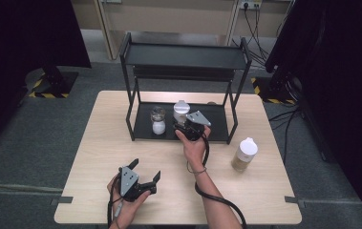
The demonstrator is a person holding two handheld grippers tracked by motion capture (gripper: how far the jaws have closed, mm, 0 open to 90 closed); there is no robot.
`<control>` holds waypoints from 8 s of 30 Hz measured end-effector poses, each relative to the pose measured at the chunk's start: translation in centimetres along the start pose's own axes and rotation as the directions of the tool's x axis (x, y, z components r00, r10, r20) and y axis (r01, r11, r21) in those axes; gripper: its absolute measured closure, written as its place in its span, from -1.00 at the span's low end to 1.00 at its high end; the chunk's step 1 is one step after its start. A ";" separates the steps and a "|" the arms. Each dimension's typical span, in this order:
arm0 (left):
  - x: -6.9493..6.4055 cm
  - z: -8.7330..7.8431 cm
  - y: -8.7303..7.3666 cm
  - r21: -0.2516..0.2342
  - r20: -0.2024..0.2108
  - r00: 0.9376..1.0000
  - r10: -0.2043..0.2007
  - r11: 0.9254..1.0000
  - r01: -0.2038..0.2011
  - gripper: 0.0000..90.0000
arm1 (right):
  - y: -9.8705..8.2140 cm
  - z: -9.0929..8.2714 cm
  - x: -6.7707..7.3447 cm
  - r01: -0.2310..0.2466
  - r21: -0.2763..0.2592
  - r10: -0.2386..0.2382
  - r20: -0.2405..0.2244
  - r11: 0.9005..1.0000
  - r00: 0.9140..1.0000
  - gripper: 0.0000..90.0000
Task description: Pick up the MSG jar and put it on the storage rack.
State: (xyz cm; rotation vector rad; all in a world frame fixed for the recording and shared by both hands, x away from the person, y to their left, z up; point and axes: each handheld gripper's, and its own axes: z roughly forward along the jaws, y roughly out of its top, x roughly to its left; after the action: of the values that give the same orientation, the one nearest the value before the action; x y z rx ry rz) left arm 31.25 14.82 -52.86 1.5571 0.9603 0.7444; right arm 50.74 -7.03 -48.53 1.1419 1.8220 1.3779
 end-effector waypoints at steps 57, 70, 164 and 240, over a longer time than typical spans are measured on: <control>-0.1 0.0 0.0 0.001 0.000 1.000 0.003 1.000 -0.003 -0.87 | -1.3 1.1 0.1 -0.027 0.004 0.027 -0.004 1.000 1.000 -0.38; -0.1 0.0 0.0 0.001 -0.001 1.000 0.001 1.000 -0.001 -0.87 | -1.2 1.1 0.0 -0.029 0.010 0.029 -0.007 1.000 1.000 -0.39; -0.1 0.0 0.0 0.005 -0.005 1.000 -0.002 1.000 0.002 -0.87 | -1.8 -5.5 -0.4 -0.017 0.015 0.018 -0.080 1.000 0.997 -0.90; -0.1 0.0 0.0 0.009 -0.006 1.000 0.004 1.000 -0.004 -0.87 | -4.5 -12.0 -0.6 0.031 0.005 -0.030 -0.108 1.000 0.994 -0.89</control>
State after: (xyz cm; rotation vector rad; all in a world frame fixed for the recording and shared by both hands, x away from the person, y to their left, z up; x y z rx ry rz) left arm 31.22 14.72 -52.83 1.5655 0.9664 0.7497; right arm 39.74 -13.52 -49.25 1.0570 1.9127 1.4421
